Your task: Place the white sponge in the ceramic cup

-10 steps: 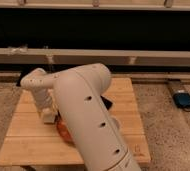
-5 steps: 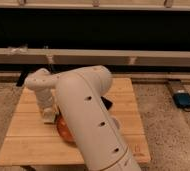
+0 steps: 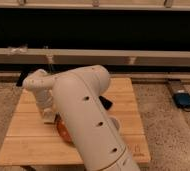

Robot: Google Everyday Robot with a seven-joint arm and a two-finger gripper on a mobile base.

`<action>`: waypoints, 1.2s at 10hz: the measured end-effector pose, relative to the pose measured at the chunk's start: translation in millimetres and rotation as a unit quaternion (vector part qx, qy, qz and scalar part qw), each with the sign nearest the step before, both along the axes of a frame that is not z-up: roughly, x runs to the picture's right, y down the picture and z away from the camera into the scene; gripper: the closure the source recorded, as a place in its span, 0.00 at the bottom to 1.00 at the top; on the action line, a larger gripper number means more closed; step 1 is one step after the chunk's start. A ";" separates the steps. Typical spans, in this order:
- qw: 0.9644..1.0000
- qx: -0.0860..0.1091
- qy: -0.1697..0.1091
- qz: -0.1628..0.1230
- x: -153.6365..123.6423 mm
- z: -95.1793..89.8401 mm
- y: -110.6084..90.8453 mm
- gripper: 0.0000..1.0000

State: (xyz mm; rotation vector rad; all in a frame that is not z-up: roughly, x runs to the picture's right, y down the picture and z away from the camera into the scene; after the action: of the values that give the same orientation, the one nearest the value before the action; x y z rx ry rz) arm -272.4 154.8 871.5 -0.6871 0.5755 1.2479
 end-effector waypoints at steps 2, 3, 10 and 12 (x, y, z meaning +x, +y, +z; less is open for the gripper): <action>1.000 0.001 -0.002 -0.007 0.8 0.4 0.4 0.77; 1.000 0.002 -0.004 -0.009 0.1 -0.4 0.7 0.87; 0.996 0.052 -0.076 -0.017 -4.8 -79.1 -29.5 1.00; 0.992 0.081 -0.100 -0.014 10.6 -115.1 -43.1 1.00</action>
State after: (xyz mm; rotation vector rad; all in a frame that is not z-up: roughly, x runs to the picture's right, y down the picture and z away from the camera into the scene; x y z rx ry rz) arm -261.8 111.7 756.4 -0.6562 0.3149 1.1685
